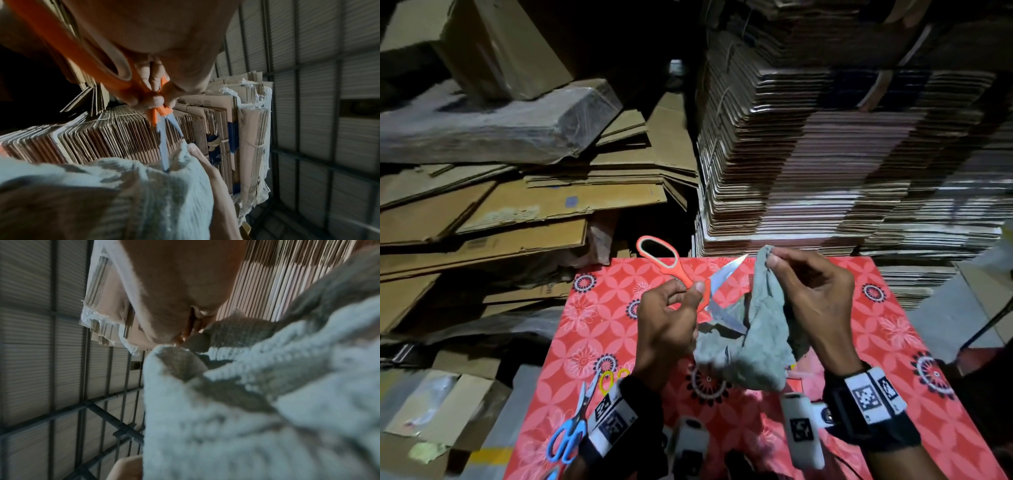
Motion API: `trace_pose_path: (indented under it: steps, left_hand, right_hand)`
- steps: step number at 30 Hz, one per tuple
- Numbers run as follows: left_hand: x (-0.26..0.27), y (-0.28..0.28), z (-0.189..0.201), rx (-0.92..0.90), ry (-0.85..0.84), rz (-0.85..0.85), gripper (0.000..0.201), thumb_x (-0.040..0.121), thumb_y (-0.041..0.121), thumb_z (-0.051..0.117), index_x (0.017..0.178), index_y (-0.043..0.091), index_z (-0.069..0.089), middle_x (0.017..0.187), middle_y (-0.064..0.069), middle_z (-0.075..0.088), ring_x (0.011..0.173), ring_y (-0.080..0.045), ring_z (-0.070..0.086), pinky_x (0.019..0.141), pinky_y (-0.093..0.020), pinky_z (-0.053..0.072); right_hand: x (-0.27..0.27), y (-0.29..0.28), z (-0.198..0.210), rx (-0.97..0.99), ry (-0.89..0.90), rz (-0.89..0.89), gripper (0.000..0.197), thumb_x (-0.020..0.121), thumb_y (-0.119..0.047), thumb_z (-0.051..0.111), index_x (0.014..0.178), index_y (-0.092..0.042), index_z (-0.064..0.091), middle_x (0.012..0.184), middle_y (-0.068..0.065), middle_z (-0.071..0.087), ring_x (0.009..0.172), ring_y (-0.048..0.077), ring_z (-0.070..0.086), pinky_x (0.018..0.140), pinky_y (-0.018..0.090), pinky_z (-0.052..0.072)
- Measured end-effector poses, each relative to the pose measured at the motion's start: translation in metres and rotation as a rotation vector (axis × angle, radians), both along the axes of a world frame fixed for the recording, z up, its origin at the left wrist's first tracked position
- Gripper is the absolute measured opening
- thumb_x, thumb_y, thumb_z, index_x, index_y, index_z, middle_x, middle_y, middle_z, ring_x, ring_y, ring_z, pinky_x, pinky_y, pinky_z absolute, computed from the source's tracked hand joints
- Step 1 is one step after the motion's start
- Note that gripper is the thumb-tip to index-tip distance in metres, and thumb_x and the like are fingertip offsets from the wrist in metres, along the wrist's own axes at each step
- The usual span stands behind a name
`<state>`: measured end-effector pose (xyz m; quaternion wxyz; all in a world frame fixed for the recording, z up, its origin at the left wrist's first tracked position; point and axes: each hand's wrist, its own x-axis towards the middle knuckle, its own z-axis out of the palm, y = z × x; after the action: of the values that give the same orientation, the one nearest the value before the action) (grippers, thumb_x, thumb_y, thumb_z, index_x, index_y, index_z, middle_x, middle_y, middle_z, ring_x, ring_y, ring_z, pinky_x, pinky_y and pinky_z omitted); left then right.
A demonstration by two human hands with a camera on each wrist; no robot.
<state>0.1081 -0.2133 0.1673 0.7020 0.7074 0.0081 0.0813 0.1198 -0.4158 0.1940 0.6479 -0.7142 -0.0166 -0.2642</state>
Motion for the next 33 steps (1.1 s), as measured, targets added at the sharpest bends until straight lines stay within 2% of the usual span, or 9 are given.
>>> trace_pose_path:
  steps: [7,11,14,19,21,24,26,29,33]
  left_hand:
    - [0.000,-0.001,0.005,-0.039,-0.001,-0.002,0.045,0.103,0.015,0.064,0.063,0.007,0.044,0.046,-0.004,0.041,0.034,-0.016,0.040,0.039,-0.018,0.031]
    - [-0.004,-0.006,0.013,-0.068,0.014,-0.021,0.044,0.103,0.015,0.064,0.076,-0.015,0.047,0.048,-0.014,0.043,0.034,-0.016,0.038,0.038,-0.016,0.035]
    - [-0.007,-0.007,0.017,-0.054,0.010,-0.001,0.038,0.102,0.015,0.065,0.075,-0.009,0.053,0.052,-0.009,0.048,0.035,-0.015,0.041,0.038,-0.017,0.037]
    - [-0.009,-0.002,0.013,-0.056,0.034,0.051,0.042,0.101,0.014,0.067,0.069,-0.004,0.046,0.053,-0.007,0.043,0.033,-0.017,0.044,0.037,-0.020,0.035]
    - [-0.010,-0.002,0.011,-0.055,0.043,0.048,0.043,0.101,0.016,0.068,0.069,-0.002,0.045,0.052,-0.014,0.041,0.035,-0.019,0.044,0.039,-0.021,0.035]
    - [-0.011,-0.001,0.006,-0.048,0.030,0.030,0.046,0.101,0.022,0.069,0.072,-0.005,0.045,0.056,-0.022,0.040,0.041,-0.019,0.044,0.044,-0.026,0.034]
    - [-0.010,-0.001,0.007,-0.021,0.029,0.021,0.048,0.101,0.029,0.069,0.073,-0.002,0.046,0.058,-0.021,0.041,0.045,-0.021,0.045,0.045,-0.031,0.036]
    - [-0.008,-0.004,0.010,-0.014,0.032,0.022,0.043,0.102,0.026,0.069,0.073,-0.001,0.051,0.061,-0.014,0.045,0.046,-0.022,0.046,0.043,-0.027,0.040]
    - [-0.007,-0.009,0.013,0.018,0.031,0.051,0.042,0.100,0.027,0.071,0.075,-0.003,0.056,0.062,-0.019,0.052,0.045,-0.020,0.049,0.044,-0.029,0.041]
  right_hand:
    - [-0.010,0.008,0.017,0.031,-0.096,-0.018,0.013,0.086,-0.006,0.083,0.098,-0.006,0.079,0.088,0.009,0.077,0.078,0.008,0.070,0.073,0.018,0.055]
    - [-0.009,0.027,0.015,-0.074,-0.149,-0.082,0.011,0.085,-0.011,0.085,0.096,-0.013,0.081,0.089,0.003,0.076,0.080,0.014,0.073,0.073,0.024,0.057]
    - [-0.007,0.039,0.006,-0.310,-0.236,-0.136,0.011,0.086,-0.010,0.085,0.096,-0.010,0.082,0.091,0.001,0.073,0.086,0.007,0.071,0.075,0.021,0.056]
    - [-0.015,0.048,-0.013,-0.540,-0.194,-0.102,0.021,0.093,-0.017,0.078,0.115,-0.014,0.080,0.100,-0.004,0.067,0.096,0.014,0.063,0.084,0.025,0.051]
    - [-0.019,0.046,-0.016,-0.564,-0.172,-0.049,0.026,0.094,-0.013,0.076,0.120,-0.015,0.078,0.101,-0.006,0.065,0.092,0.005,0.062,0.079,0.021,0.050]
    - [-0.017,0.041,-0.011,-0.523,-0.148,-0.057,0.027,0.088,-0.009,0.083,0.114,-0.014,0.079,0.096,-0.011,0.070,0.087,-0.008,0.064,0.076,0.011,0.050]
    - [-0.016,0.040,-0.006,-0.435,-0.112,-0.081,0.024,0.083,-0.009,0.087,0.105,-0.013,0.077,0.091,-0.010,0.073,0.085,-0.001,0.069,0.077,0.016,0.055]
    - [-0.015,0.041,-0.001,-0.378,-0.106,-0.128,0.019,0.082,-0.012,0.088,0.096,-0.014,0.076,0.083,-0.010,0.073,0.078,0.003,0.069,0.073,0.018,0.056]
    - [-0.013,0.044,-0.001,-0.521,-0.146,-0.171,0.014,0.088,-0.007,0.083,0.100,-0.011,0.080,0.080,-0.010,0.062,0.073,-0.005,0.055,0.072,0.006,0.040]
